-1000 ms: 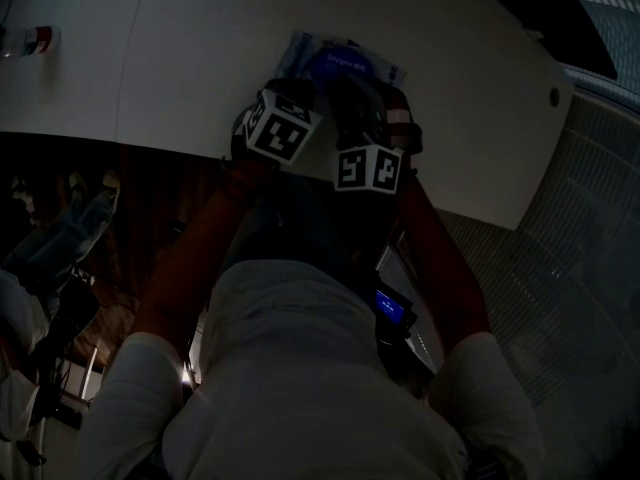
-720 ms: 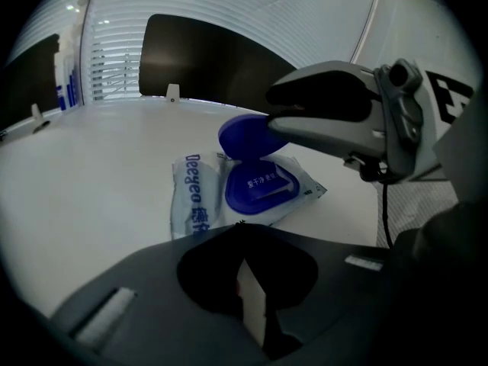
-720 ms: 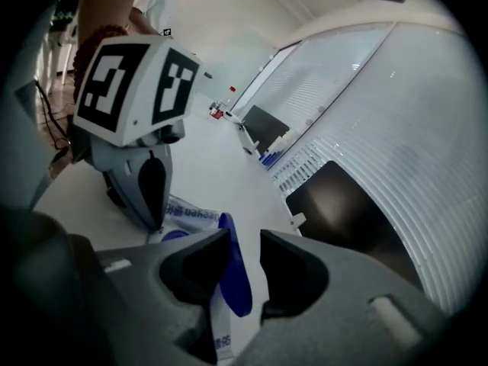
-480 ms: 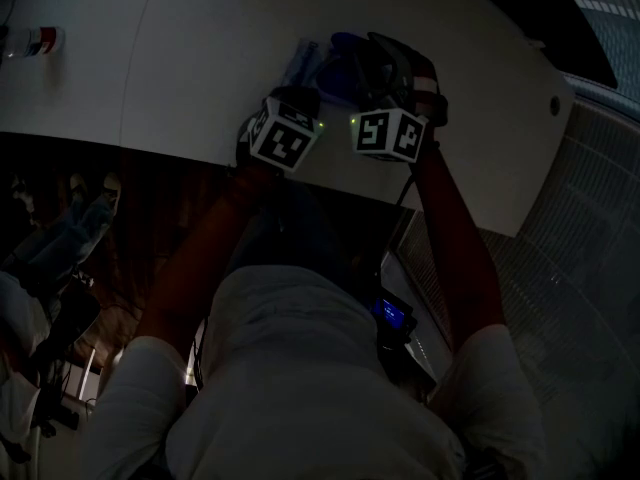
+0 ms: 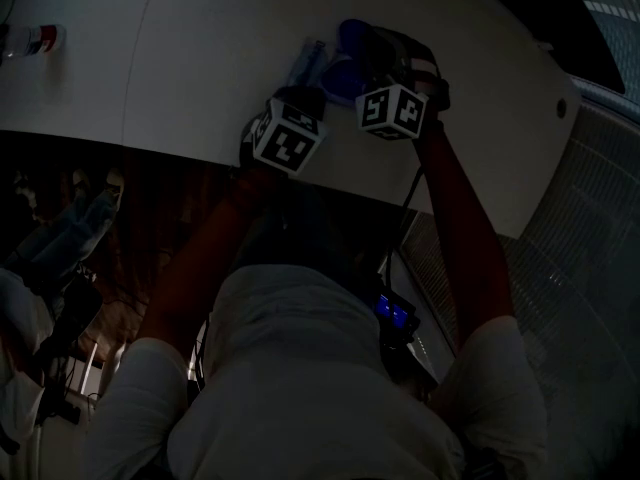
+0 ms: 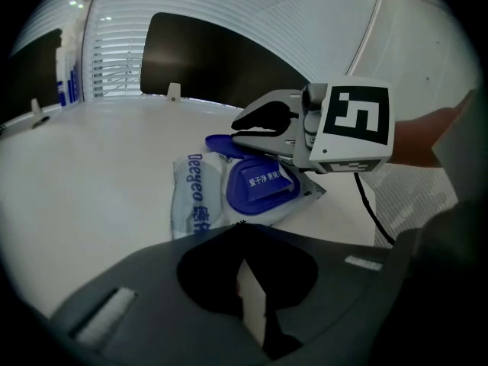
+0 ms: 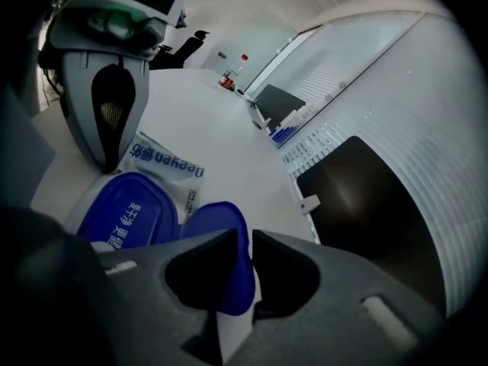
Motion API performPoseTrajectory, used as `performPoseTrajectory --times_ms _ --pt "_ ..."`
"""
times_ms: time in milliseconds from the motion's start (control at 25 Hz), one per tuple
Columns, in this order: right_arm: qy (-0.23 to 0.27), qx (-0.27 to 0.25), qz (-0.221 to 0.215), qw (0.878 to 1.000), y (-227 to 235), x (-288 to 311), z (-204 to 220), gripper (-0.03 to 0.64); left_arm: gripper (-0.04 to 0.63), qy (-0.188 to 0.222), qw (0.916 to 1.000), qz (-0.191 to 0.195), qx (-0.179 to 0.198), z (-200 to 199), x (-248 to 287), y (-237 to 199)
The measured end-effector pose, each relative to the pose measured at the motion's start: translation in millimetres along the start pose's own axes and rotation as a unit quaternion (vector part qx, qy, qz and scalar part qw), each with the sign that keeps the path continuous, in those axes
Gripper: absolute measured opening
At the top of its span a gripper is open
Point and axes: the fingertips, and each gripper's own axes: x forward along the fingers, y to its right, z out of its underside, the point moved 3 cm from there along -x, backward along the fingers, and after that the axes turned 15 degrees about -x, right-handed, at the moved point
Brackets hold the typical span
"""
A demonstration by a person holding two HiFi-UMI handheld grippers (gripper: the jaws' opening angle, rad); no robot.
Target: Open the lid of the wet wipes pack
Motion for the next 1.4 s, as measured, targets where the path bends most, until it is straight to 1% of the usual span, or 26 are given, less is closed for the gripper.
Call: performPoseTrajectory --times_ms 120,240,320,400,480,560,640,680,760,800,840,920,960,1000,1040,1080,1120,1160,1280,1400 --pt "0.003 0.027 0.006 1.000 5.4 -7.1 -1.2 0.058 0.002 -0.010 0.9999 0.004 -0.004 6.3 2.8 -0.2" --pt "0.015 0.083 0.031 0.996 28.7 -34.5 -10.9 0.058 0.002 -0.002 1.0000 0.004 0.001 0.9 -5.8 1.3" --pt "0.026 0.127 0.057 0.990 53.1 -63.3 -19.2 0.058 0.002 0.008 0.9999 -0.003 0.010 -7.9 -17.7 3.0" --pt "0.041 0.172 0.080 0.981 72.6 -98.7 -29.0 0.057 0.003 0.021 0.9996 -0.010 0.017 -16.2 -37.4 8.3" --pt "0.060 0.215 0.103 0.969 90.2 -137.5 -40.7 0.055 0.002 0.047 0.9985 -0.013 0.026 -30.0 -64.4 19.5" --pt "0.082 0.242 0.136 0.957 113.7 -175.0 -53.1 0.046 0.003 0.091 0.9948 -0.012 0.043 -53.9 -93.4 32.9" --pt "0.096 0.260 0.164 0.947 133.4 -209.7 -65.6 0.037 0.003 0.145 0.9876 -0.005 0.061 -80.5 -124.3 50.2" --pt "0.098 0.268 0.171 0.943 138.4 -227.7 -72.9 0.032 0.002 0.169 0.9836 0.002 0.064 -88.8 -140.7 61.3" --pt "0.105 0.284 0.181 0.936 143.2 -265.9 -89.5 0.024 0.003 0.205 0.9765 0.018 0.064 -94.9 -172.4 87.1" --pt "0.116 0.299 0.191 0.928 146.0 -284.2 -97.4 0.017 0.002 0.221 0.9726 0.026 0.067 -96.3 -186.4 99.8" --pt "0.135 0.323 0.205 0.914 150.2 -301.1 -104.6 0.015 0.003 0.237 0.9682 0.033 0.073 -98.2 -199.2 111.3" --pt "0.179 0.387 0.235 0.873 160.1 -332.1 -117.0 0.009 0.003 0.269 0.9582 0.043 0.088 -102.2 -223.4 131.1" --pt "0.194 0.416 0.242 0.855 163.0 -347.1 -122.3 0.007 0.003 0.282 0.9537 0.048 0.094 -102.2 -235.6 141.0" --pt "0.204 0.441 0.244 0.839 163.2 -361.6 -127.0 0.004 0.003 0.292 0.9499 0.053 0.098 -99.8 -248.1 150.9" --pt "0.208 0.460 0.242 0.829 160.5 -375.1 -130.9 0.003 0.003 0.300 0.9467 0.059 0.101 -95.3 -260.4 160.5" --pt "0.207 0.471 0.241 0.823 155.7 -387.1 -133.4 0.003 0.002 0.307 0.9438 0.065 0.105 -89.9 -272.0 169.4" --pt "0.205 0.477 0.243 0.820 151.7 -398.0 -134.9 0.002 0.003 0.314 0.9405 0.070 0.108 -85.9 -282.3 177.4" --pt "0.206 0.479 0.251 0.816 151.1 -408.4 -136.5 0.002 0.003 0.323 0.9365 0.076 0.112 -84.3 -291.1 184.7" --pt "0.224 0.486 0.273 0.799 155.4 -435.1 -139.6 0.002 0.003 0.354 0.9231 0.094 0.118 -87.6 -313.5 204.7" --pt "0.231 0.492 0.275 0.793 149.9 -450.5 -138.2 0.000 0.003 0.379 0.9100 0.102 0.133 -91.9 -334.6 222.2"
